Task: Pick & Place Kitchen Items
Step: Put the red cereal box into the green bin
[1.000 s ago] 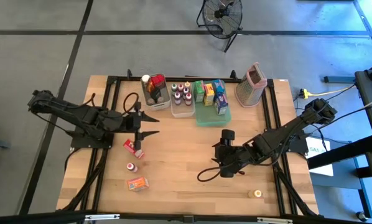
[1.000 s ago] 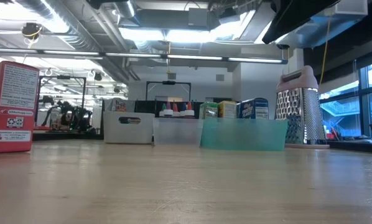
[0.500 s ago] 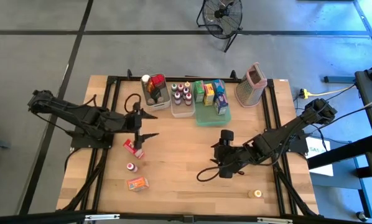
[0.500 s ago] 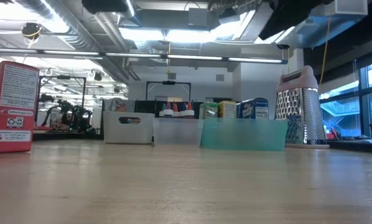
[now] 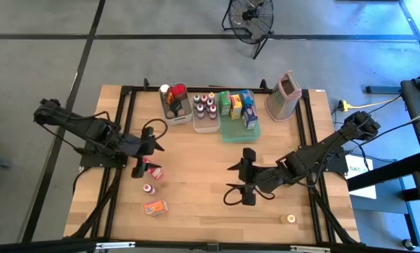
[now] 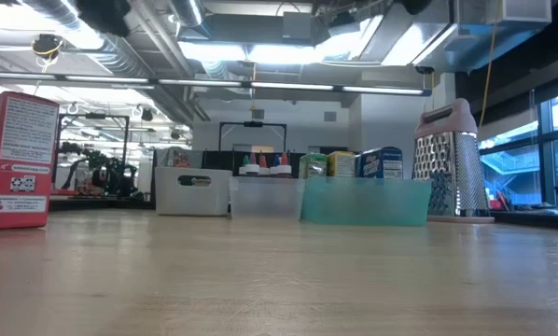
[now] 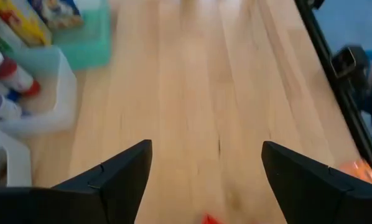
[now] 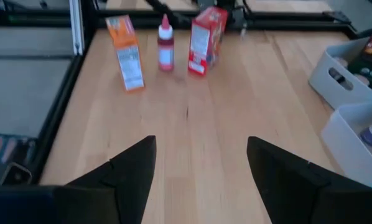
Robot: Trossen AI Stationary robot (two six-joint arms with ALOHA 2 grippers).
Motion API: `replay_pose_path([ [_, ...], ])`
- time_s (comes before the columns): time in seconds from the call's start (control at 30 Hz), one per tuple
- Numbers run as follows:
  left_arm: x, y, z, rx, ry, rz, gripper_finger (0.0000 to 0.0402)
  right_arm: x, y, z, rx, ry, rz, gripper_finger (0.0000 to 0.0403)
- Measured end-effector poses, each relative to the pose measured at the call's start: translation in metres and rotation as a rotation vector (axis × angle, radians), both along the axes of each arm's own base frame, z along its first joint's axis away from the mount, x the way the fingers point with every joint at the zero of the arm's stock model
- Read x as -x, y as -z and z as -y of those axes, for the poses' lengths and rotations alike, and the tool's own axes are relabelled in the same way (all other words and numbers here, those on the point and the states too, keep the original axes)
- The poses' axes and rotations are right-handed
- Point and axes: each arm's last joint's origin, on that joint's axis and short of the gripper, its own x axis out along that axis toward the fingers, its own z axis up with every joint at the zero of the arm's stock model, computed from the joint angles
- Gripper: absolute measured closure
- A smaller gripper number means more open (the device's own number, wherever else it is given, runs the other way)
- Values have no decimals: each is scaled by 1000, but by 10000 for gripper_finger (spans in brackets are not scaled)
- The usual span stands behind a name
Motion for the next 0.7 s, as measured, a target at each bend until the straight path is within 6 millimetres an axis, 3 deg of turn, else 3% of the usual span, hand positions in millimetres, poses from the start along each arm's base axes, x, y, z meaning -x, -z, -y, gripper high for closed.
replay_pose_path([
  [0.37, 24, 13, 11, 54, -6, -260, 108, -15, -10, 15, -67, 67, 112, 149],
  [0.7, 32, 23, 14, -32, 20, -404, 108, -25, -7, 22, -127, 128, 137, 149],
])
